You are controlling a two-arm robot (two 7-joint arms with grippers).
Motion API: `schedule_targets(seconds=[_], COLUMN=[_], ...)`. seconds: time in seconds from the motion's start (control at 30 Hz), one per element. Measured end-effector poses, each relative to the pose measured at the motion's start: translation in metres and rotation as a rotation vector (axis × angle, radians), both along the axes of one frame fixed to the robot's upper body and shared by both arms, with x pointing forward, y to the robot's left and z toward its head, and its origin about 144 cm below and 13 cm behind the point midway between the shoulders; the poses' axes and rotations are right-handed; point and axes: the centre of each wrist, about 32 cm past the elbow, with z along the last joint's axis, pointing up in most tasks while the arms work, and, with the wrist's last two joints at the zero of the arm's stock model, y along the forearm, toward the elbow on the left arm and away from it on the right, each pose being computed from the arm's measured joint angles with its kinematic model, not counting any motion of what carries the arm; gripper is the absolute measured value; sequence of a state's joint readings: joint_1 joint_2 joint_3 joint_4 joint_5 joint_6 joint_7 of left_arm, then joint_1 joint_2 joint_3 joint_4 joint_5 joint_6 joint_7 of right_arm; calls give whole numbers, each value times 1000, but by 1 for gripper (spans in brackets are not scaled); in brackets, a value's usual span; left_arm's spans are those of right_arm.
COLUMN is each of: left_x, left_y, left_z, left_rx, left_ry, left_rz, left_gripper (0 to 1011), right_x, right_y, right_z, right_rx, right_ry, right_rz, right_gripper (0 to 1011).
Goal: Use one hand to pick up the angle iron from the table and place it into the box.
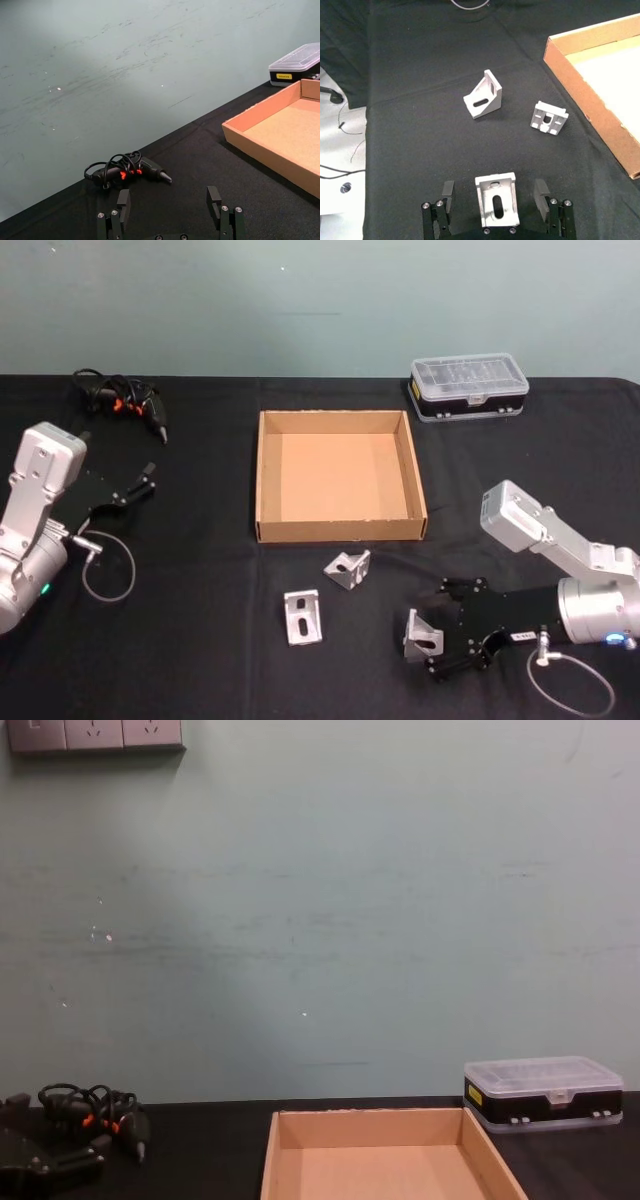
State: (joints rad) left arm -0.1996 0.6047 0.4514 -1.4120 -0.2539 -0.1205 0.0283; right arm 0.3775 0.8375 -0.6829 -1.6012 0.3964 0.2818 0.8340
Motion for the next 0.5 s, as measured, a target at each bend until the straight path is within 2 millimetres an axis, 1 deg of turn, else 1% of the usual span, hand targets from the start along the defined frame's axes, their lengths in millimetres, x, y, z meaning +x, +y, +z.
schedule_targets(seconds=[0.5], left_x=[0], left_y=[0], left_z=[0], left_rx=[0], left_ry=[0], left_rz=[0], left_gripper=[1000], right_x=[8], right_y=[8], right_z=[-11], right_rx=[14], right_ry=[13], right_rz=[12], right_gripper=[1000])
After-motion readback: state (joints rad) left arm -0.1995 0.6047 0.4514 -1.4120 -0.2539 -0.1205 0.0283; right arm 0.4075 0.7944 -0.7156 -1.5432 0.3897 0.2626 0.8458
